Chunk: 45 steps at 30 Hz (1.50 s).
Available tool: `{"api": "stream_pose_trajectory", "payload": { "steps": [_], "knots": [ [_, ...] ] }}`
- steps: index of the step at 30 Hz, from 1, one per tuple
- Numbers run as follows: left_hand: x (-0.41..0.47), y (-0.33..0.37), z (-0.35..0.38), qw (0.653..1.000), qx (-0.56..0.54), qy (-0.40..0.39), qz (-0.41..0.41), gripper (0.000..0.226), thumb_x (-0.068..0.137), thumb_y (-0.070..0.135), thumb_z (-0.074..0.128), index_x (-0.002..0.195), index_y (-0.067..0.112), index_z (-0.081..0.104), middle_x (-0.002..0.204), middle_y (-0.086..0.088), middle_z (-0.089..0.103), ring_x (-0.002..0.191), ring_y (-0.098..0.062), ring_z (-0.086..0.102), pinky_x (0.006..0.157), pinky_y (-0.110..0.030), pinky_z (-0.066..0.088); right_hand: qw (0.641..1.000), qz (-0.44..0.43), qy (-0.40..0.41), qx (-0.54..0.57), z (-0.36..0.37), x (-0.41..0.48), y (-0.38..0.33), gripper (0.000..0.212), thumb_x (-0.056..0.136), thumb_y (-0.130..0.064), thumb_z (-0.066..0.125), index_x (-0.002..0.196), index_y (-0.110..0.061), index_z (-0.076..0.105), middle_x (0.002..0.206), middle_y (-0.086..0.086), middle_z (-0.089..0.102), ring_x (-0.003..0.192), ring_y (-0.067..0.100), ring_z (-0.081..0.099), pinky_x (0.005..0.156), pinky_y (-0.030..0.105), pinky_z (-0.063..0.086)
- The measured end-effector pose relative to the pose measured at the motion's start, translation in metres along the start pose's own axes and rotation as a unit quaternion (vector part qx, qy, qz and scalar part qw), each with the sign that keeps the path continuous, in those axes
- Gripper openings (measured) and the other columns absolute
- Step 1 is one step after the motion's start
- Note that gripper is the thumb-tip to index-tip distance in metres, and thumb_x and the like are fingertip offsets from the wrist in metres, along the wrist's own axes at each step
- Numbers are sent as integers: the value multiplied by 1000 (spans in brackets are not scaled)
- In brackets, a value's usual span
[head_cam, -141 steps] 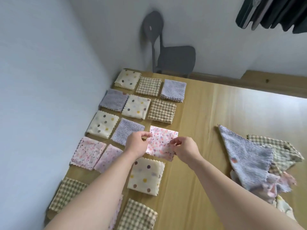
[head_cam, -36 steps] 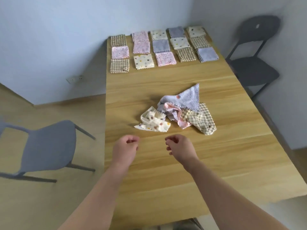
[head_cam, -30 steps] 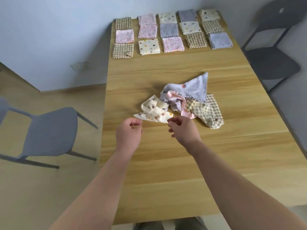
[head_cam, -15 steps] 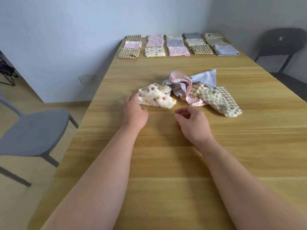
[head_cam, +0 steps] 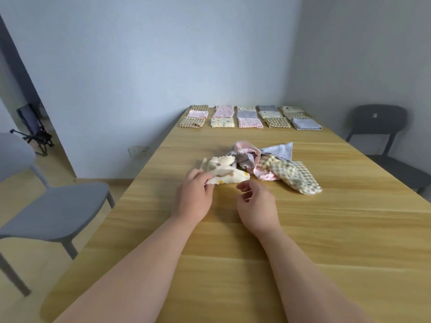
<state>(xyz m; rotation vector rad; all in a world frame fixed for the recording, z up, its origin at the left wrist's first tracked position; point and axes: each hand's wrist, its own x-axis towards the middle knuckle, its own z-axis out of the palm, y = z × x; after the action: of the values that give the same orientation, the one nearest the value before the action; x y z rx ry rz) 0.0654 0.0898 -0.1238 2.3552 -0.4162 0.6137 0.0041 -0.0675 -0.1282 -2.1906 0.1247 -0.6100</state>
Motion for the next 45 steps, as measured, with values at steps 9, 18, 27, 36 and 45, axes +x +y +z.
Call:
{"api": "stream_pose_trajectory", "payload": {
  "steps": [9, 18, 27, 36, 45],
  "knots": [
    [-2, 15, -6, 988, 20, 82, 130, 30, 97, 41, 60, 77, 19, 63, 58, 17, 42, 56, -13, 41, 53, -25, 28, 997, -49, 63, -1, 8, 7, 9, 48, 81, -23, 79, 122, -22, 55, 116, -4, 52, 100, 15, 53, 84, 32, 49],
    [6, 4, -9, 990, -58, 48, 122, 22, 93, 39, 68, 85, 19, 69, 68, 11, 59, 64, -12, 54, 60, -33, 45, 992, -5, 122, -13, 12, 25, 18, 19, 93, -20, 68, 112, -17, 70, 118, 8, 57, 115, 30, 54, 99, 39, 44],
    [13, -2, -17, 994, -27, 79, 76, 26, 87, 1, 68, 109, 15, 77, 96, 7, 68, 96, -16, 58, 86, -28, 48, 973, 23, 160, 162, -26, 30, -3, 11, 102, -31, 56, 100, -20, 57, 90, -13, 63, 78, -6, 57, 73, 23, 42],
    [21, 7, -26, 882, -437, 52, -168, 22, 100, 32, 60, 87, 16, 68, 79, -3, 73, 73, -23, 72, 77, -43, 60, 968, -3, 83, 235, -43, 24, -15, 26, 93, -37, 70, 85, -13, 64, 56, -13, 50, 51, 8, 42, 48, 24, 38],
    [26, 14, -39, 805, -537, 81, -239, 24, 106, 25, 52, 89, 18, 67, 74, 11, 73, 73, -4, 69, 73, -27, 53, 895, 99, -278, 334, -48, 26, 1, 30, 70, -10, 83, 96, 4, 75, 96, 21, 72, 87, 26, 66, 83, 34, 49]
  ]
}}
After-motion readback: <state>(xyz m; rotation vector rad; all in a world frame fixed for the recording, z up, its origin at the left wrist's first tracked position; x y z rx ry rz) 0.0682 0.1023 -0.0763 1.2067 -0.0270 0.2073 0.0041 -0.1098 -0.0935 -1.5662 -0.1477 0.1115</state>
